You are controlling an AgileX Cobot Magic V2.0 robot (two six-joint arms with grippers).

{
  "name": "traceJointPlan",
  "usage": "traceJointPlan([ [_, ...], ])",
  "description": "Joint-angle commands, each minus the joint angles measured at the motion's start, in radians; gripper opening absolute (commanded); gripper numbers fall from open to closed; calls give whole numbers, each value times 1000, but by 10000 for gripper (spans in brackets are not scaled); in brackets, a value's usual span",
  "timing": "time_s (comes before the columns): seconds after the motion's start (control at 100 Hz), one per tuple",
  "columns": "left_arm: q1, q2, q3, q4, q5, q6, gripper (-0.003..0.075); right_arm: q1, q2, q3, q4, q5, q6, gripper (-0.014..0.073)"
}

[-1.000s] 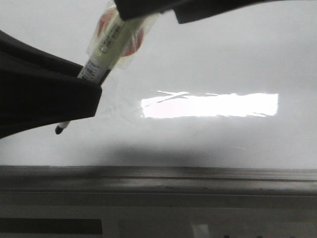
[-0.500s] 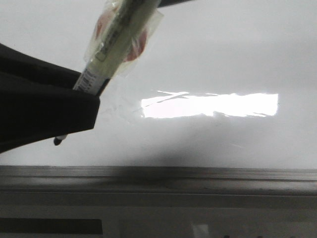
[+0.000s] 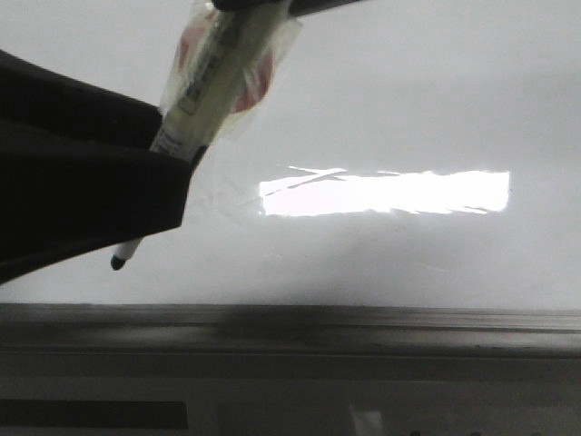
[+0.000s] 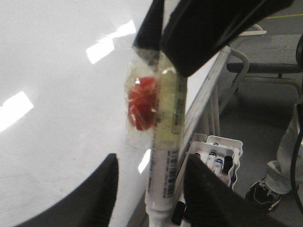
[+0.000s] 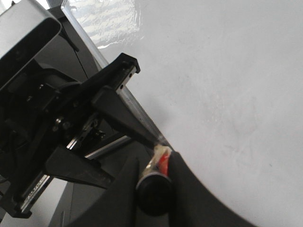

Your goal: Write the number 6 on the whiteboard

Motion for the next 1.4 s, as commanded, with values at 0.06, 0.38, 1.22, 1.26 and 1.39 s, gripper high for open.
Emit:
traceJointPlan([
  [0.06, -8, -65, -26, -122, -63, -12, 405, -31, -3, -32, 89, -61, -10, -64],
  [0.38, 31, -304, -24, -292, 91, -3, 365, -94, -3, -32, 133, 9, -10, -64],
  [1.22, 214, -420, -24, -302, 160, -1, 293, -325, 164, -244, 120, -75, -14, -64],
  [1.26, 214, -420, -24, -302, 160, -1, 293, -325, 177, -249, 120, -80, -14, -64],
  [1.39, 214, -420, -24, -302, 160, -1, 293, -316, 230, -232, 120, -52, -14, -64],
])
